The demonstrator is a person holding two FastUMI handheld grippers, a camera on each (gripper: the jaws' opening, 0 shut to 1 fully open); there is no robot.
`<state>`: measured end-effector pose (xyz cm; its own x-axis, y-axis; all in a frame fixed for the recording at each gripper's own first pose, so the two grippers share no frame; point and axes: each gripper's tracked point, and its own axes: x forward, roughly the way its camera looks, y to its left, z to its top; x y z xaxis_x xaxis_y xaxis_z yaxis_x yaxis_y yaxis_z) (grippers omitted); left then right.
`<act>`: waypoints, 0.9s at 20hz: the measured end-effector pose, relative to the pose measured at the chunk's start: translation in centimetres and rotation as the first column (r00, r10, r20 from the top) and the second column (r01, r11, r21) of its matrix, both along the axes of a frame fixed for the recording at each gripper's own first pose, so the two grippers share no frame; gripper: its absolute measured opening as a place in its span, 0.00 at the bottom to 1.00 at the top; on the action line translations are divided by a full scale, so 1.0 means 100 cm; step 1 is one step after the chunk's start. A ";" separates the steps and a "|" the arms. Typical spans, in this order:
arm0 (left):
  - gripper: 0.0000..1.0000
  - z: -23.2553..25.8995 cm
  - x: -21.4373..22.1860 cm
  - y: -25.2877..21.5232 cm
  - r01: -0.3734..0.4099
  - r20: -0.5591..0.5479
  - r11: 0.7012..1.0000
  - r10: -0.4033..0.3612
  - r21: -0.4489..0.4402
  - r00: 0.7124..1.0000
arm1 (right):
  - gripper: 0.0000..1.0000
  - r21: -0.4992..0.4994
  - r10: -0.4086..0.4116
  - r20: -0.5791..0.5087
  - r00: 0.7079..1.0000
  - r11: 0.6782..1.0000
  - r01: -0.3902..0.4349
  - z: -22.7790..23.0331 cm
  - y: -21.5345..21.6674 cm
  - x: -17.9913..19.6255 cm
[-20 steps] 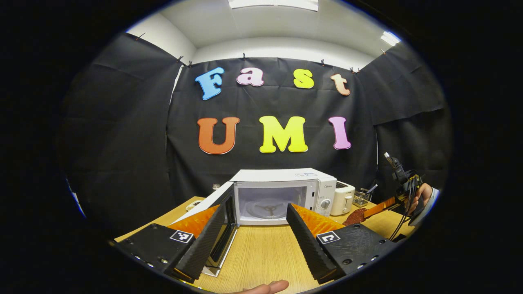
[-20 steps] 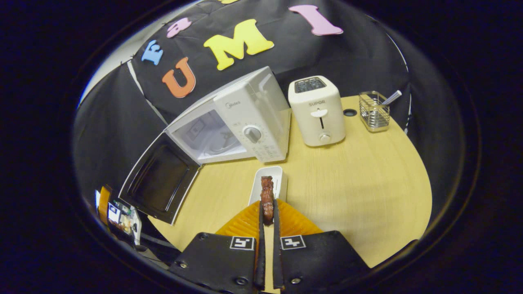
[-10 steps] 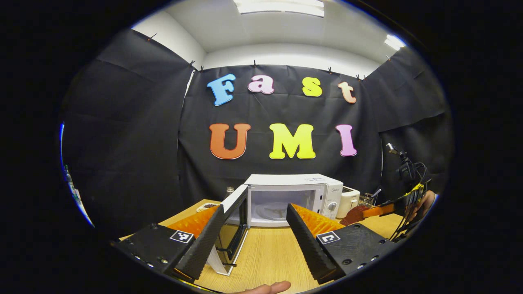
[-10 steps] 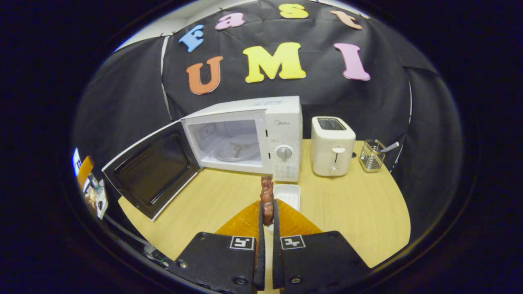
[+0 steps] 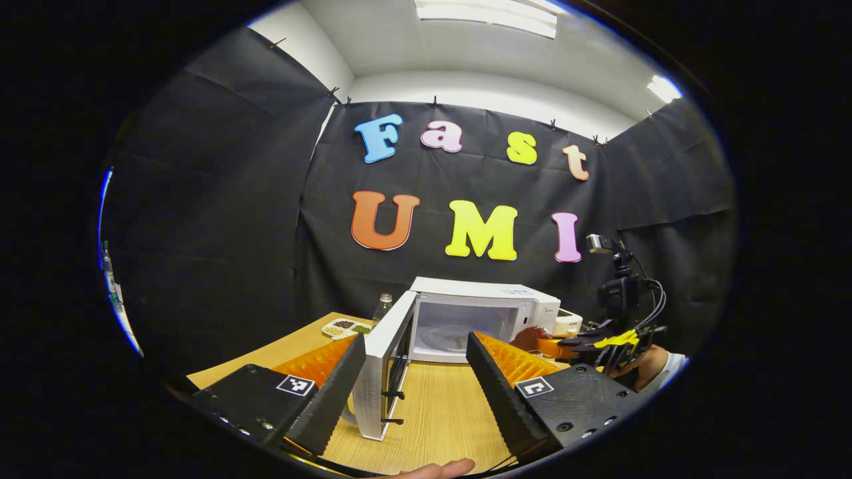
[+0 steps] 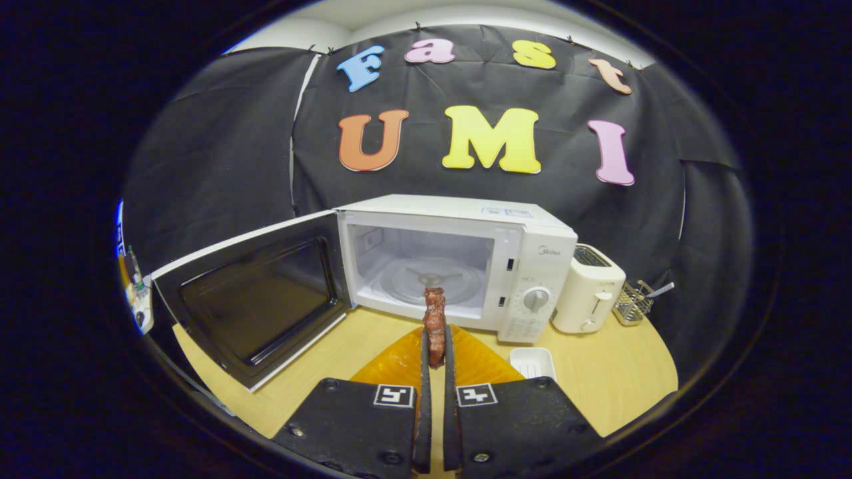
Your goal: Open the microwave oven with the left hand, put the food in, and close the microwave oven.
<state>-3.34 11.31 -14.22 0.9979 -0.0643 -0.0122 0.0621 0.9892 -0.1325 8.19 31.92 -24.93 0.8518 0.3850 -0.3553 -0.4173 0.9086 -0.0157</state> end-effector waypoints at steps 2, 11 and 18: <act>0.93 -0.004 -0.001 0.007 -0.004 -0.011 1.000 0.004 0.000 1.000 | 0.10 0.025 -0.023 0.026 0.999 0.999 0.022 -0.004 0.028 0.012; 0.94 -0.020 0.009 0.030 0.000 -0.049 1.000 0.000 0.003 0.999 | 0.11 0.368 -0.146 -0.042 0.988 0.918 0.151 -0.039 0.123 0.082; 0.94 -0.034 0.022 0.042 -0.021 -0.090 1.000 0.020 -0.010 0.996 | 0.11 0.662 -0.280 -0.312 0.908 0.621 0.420 -0.073 0.114 0.160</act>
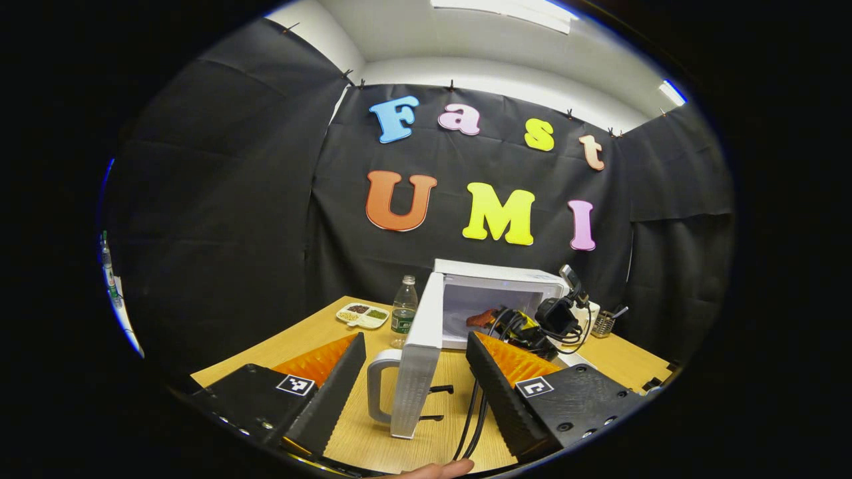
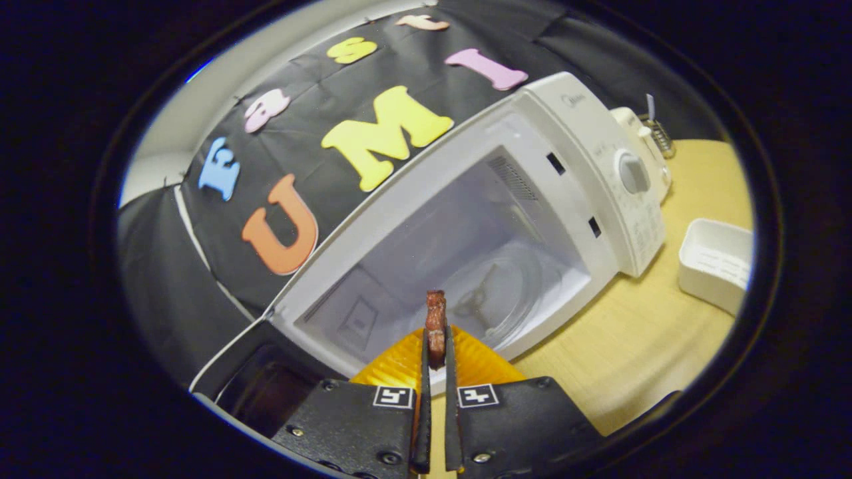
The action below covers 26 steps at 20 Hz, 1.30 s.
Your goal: Open the microwave oven with the left hand, put the food in, and close the microwave oven.
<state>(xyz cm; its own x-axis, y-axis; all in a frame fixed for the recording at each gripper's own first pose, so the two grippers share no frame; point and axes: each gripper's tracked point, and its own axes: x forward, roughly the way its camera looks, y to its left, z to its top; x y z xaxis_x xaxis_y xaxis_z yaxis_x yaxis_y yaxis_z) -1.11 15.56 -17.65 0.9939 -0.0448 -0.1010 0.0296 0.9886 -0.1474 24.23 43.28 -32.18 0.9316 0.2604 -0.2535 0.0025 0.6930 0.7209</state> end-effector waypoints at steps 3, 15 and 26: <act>0.94 -0.011 0.005 0.004 -0.012 -0.041 1.000 0.012 -0.002 0.999 | 0.11 0.074 -0.118 -0.055 0.991 0.990 0.122 -0.020 -0.007 0.033; 0.94 -0.020 0.012 -0.003 -0.003 -0.071 1.000 0.004 0.016 0.997 | 0.04 0.100 -0.119 -0.124 0.985 0.986 0.131 -0.035 0.013 0.058; 0.94 -0.012 -0.004 -0.008 0.004 -0.050 1.000 -0.004 0.006 0.999 | 0.89 -0.236 -0.077 -0.010 0.997 0.969 0.073 -0.005 -0.001 0.054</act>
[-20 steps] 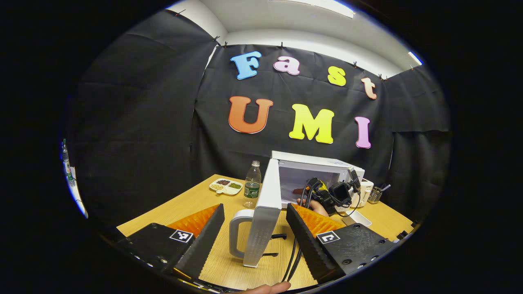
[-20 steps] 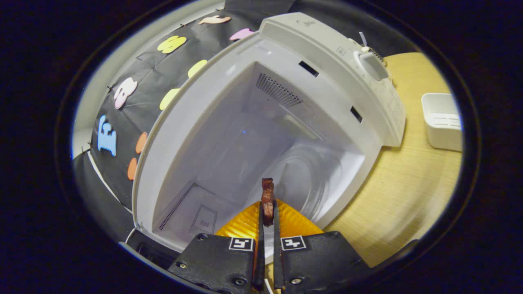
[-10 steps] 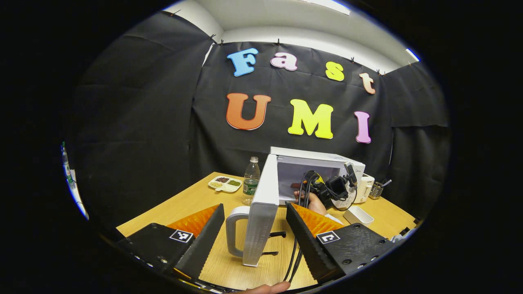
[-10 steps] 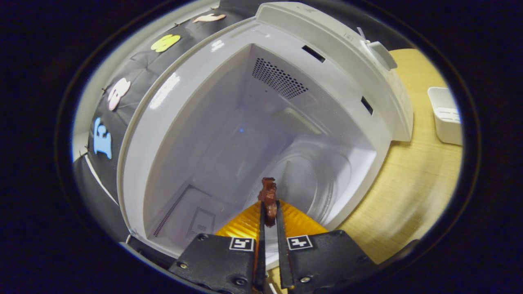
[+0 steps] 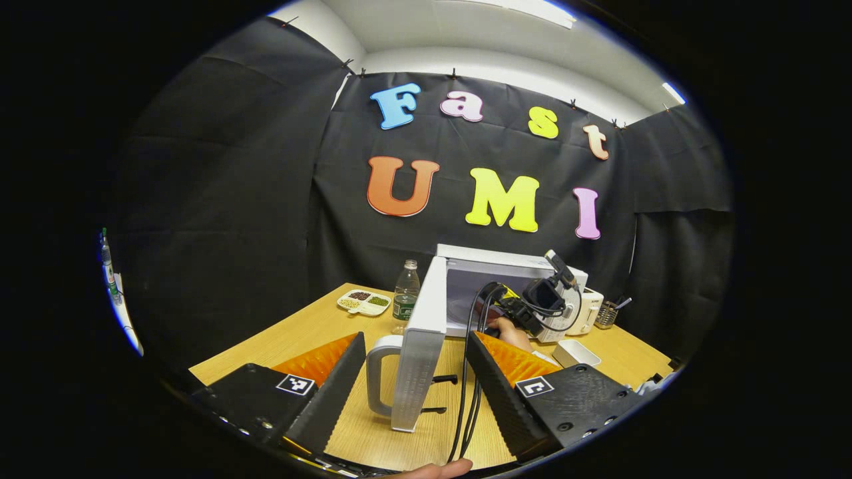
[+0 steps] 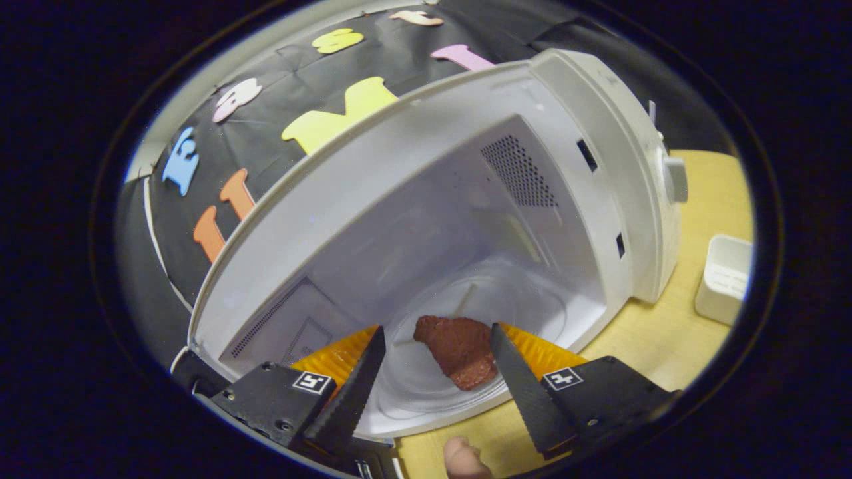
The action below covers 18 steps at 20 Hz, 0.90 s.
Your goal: Open the microwave oven with the left hand, put the food in, and close the microwave oven.
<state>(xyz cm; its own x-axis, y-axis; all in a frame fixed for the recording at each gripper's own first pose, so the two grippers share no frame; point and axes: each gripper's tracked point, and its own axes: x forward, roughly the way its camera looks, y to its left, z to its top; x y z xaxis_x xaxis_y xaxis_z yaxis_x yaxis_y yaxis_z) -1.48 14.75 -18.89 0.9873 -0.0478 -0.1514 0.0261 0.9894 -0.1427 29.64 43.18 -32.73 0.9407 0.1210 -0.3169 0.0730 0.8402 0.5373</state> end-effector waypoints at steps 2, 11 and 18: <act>0.93 -0.001 -0.002 0.003 -0.010 -0.004 1.000 0.010 0.004 1.000 | 1.00 -0.031 0.020 0.025 0.999 0.999 -0.019 0.010 -0.003 -0.005; 0.94 -0.009 -0.005 0.035 -0.042 -0.013 0.999 0.042 0.013 0.999 | 1.00 -0.202 0.200 0.029 0.979 0.961 -0.190 0.041 -0.033 -0.063; 0.94 -0.024 -0.009 0.064 -0.052 -0.032 0.998 0.053 0.029 0.998 | 1.00 -0.407 0.279 0.141 0.950 0.891 -0.202 0.111 -0.095 -0.140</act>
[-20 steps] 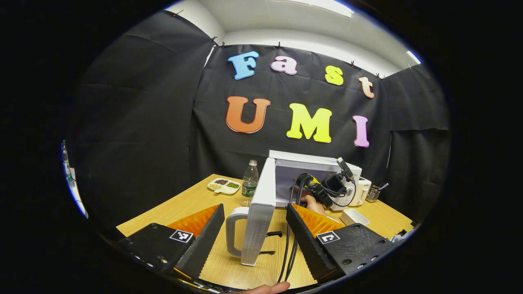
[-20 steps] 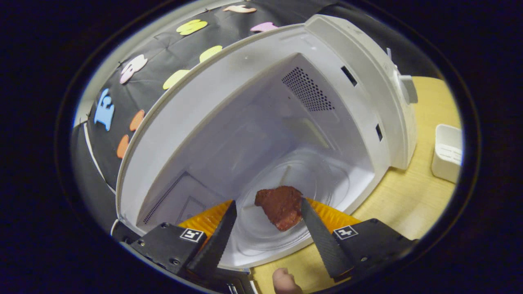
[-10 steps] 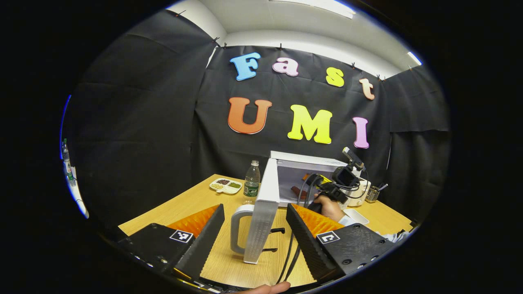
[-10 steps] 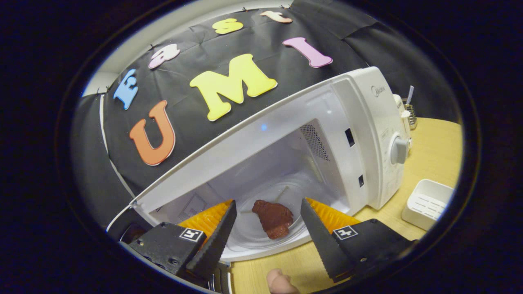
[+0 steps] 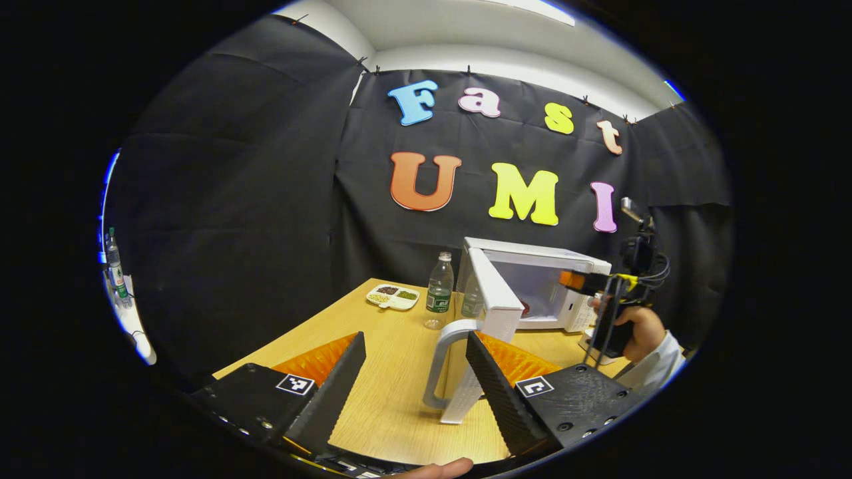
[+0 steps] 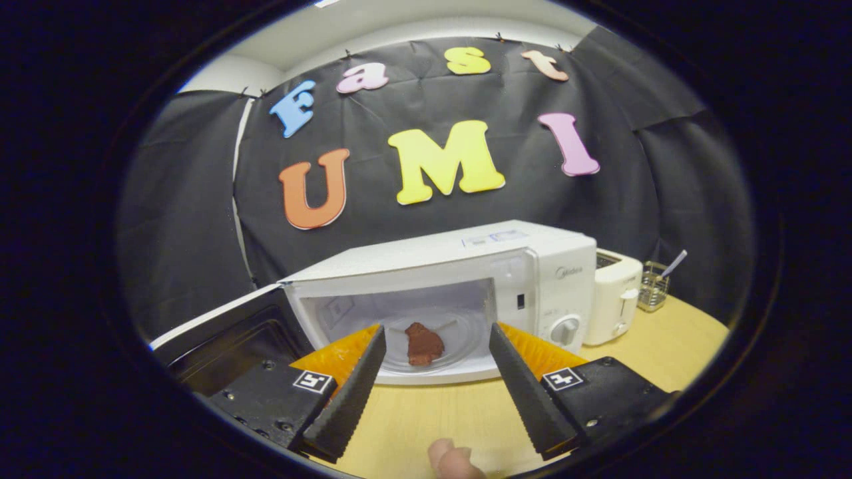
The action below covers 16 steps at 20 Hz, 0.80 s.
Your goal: Open the microwave oven with the left hand, put the food in, and close the microwave oven.
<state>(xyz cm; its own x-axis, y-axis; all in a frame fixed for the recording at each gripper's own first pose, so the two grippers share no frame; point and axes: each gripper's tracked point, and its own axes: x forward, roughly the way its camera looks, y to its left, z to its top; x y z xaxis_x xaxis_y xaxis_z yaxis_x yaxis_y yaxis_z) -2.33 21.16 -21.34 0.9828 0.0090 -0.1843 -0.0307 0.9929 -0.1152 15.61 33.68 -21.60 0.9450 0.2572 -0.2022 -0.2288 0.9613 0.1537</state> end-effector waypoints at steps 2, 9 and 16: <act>0.94 -0.007 0.001 0.005 0.008 -0.008 1.000 -0.008 0.014 1.000 | 0.99 -0.001 0.031 0.044 0.999 1.000 -0.031 0.027 -0.014 -0.027; 0.94 -0.033 0.014 0.027 -0.031 -0.014 0.998 0.032 0.056 0.999 | 0.99 -0.064 -0.007 0.238 0.971 0.998 0.022 0.099 -0.097 -0.109; 0.04 -0.050 0.036 0.029 -0.022 -0.008 0.997 0.023 0.067 1.000 | 0.99 -0.021 -0.035 0.287 0.957 0.999 0.043 0.116 -0.158 -0.165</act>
